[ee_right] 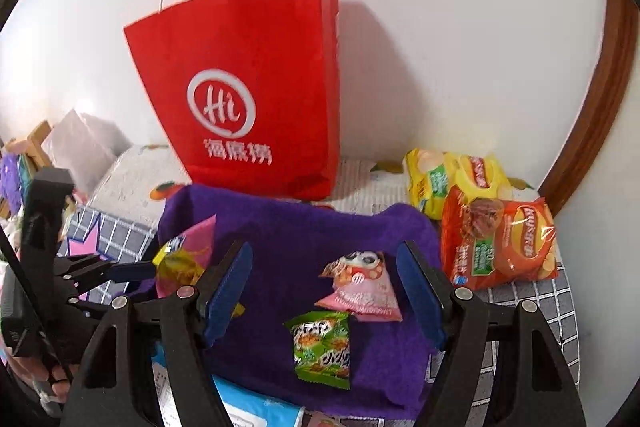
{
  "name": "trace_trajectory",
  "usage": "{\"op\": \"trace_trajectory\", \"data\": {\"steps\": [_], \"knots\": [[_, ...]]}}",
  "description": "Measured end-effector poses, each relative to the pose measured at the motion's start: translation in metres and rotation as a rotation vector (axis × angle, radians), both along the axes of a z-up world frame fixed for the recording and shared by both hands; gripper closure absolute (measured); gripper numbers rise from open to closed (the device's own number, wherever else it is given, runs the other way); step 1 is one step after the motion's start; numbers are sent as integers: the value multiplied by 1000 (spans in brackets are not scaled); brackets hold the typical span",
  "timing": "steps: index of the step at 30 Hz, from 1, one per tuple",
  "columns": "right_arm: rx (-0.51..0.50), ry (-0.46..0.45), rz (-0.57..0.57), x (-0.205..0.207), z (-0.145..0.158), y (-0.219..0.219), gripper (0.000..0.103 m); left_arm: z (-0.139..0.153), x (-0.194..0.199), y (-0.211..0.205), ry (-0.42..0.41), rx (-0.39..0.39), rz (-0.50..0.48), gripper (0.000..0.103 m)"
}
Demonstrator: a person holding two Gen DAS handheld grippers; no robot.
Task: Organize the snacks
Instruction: 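Open right tool releasing green bag onto towel while left tool holds yellow bag above it, then grasp the pink peach candy on the bed with right tool while left tool releases yellow bag on towel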
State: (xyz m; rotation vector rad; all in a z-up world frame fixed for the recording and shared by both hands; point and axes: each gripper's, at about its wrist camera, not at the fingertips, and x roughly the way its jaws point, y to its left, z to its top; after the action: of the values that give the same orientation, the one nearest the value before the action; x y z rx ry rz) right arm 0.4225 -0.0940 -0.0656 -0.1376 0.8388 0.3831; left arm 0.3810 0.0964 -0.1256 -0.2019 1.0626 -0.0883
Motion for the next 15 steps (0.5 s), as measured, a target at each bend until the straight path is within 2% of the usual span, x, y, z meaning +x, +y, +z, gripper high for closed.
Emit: {"op": "trace_trajectory", "data": {"steps": [8,10,12,15], "knots": [[76,-38,-77,-4,16,-14,29,17,-7,5,-30,-28,0,38],[104,-31,-104,-6,18,-21,33,22,-11,6,-39,-24,3,38],[149,-1,-116,-12,16,-31,45,26,-13,7,-44,-31,0,38],[154,44,-130,-25,7,-45,46,30,-17,9,-51,-46,0,38]]}}
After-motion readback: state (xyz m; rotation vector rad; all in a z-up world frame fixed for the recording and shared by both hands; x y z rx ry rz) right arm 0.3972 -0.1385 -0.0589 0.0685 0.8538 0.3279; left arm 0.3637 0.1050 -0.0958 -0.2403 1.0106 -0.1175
